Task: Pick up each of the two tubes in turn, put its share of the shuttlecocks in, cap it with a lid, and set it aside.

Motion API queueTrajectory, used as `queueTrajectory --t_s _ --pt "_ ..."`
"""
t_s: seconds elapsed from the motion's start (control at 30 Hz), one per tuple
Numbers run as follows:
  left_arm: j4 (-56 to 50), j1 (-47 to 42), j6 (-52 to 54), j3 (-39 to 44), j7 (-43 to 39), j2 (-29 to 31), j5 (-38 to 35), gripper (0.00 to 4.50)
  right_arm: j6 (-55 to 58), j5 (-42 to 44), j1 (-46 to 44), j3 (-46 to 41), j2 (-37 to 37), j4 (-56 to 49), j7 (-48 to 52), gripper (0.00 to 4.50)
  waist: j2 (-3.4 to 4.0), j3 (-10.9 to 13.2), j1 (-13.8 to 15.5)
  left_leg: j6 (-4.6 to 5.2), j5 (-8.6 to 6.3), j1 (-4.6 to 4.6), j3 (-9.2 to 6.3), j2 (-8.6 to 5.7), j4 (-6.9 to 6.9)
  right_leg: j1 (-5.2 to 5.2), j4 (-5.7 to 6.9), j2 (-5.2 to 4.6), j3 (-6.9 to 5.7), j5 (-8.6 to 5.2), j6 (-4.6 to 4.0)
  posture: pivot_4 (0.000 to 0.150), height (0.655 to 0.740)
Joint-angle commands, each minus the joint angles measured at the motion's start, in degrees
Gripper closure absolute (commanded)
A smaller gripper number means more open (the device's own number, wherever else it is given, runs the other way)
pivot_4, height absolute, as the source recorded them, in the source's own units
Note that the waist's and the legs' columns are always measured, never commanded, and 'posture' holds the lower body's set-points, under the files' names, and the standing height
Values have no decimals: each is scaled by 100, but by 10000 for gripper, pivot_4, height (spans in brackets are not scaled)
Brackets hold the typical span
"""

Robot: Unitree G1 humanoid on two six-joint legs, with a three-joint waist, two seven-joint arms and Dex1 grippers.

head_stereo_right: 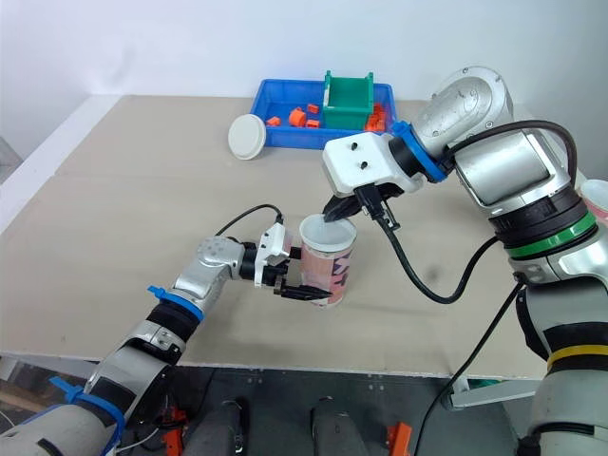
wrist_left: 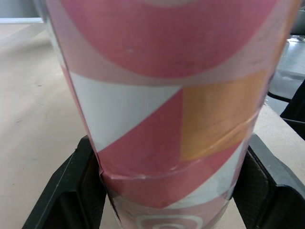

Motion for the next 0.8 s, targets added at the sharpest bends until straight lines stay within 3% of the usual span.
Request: queueTrajectory --t_s 0.03,0.33,0.8 --pt "-77 114 72 -173 -95 82 176 12280 -65 186 -266 -156 -254 -312 202 44104 0 0 2 0 0 0 0 0 -1 0 0 0 0 -1 -1 1500 7367" --pt "-39 67 82 -193 -89 102 168 12280 -60 427 -166 -134 -631 -971 202 44104 0 0 5 1 -2 -4 -2 -2 -8 -2 0 -1 0 -13 -5 1500 7367" --pt "-54 85 100 -195 -44 132 151 12280 -400 22 393 28 -527 -1125 202 44104 0 -1 8 3 -5 -3 -4 -1 -9 0 0 -1 -3 -17 -8 1500 7367"
